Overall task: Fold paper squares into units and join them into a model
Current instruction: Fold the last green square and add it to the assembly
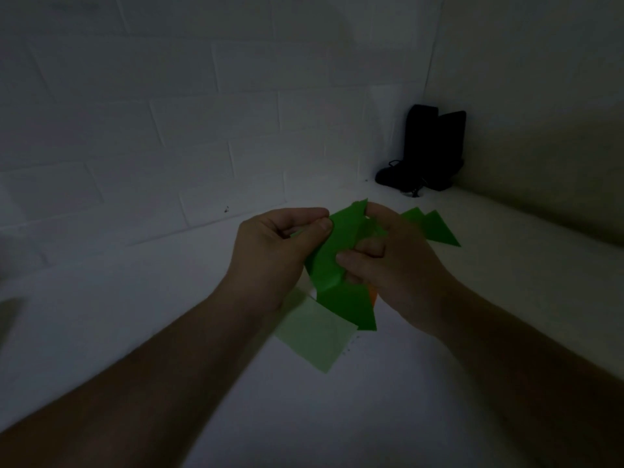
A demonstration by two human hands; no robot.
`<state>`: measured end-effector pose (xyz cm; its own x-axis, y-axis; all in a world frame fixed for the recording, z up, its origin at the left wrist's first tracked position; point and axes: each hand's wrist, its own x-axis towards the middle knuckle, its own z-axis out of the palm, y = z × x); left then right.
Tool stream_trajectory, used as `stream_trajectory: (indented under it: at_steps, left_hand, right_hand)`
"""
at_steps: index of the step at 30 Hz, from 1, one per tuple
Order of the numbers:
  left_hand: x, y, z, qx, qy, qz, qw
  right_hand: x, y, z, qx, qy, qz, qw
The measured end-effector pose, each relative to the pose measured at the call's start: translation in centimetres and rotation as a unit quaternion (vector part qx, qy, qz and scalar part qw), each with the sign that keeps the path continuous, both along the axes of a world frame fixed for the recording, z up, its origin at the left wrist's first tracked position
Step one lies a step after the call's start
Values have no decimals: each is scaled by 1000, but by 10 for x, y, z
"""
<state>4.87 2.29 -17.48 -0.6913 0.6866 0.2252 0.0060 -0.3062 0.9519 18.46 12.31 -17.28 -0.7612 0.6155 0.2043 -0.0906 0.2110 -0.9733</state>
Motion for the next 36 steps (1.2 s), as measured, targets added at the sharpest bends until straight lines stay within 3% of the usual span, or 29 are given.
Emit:
stream_trajectory:
  at_steps: [5, 15, 20, 36]
  left_hand:
    - [-1, 1, 1, -1, 0, 16, 1000]
    - [-3, -1, 2, 2, 0, 18, 1000]
    - [-2, -1, 3, -1, 16, 24, 1000]
    - [-1, -3, 4, -6, 48, 26, 998]
  right_hand:
    - [0, -1, -1, 50, -32, 28, 998]
    - [3, 1, -2, 19, -51, 72, 996]
    - [3, -1, 1, 55, -56, 57, 995]
    - [4, 1, 1, 10, -78, 100, 992]
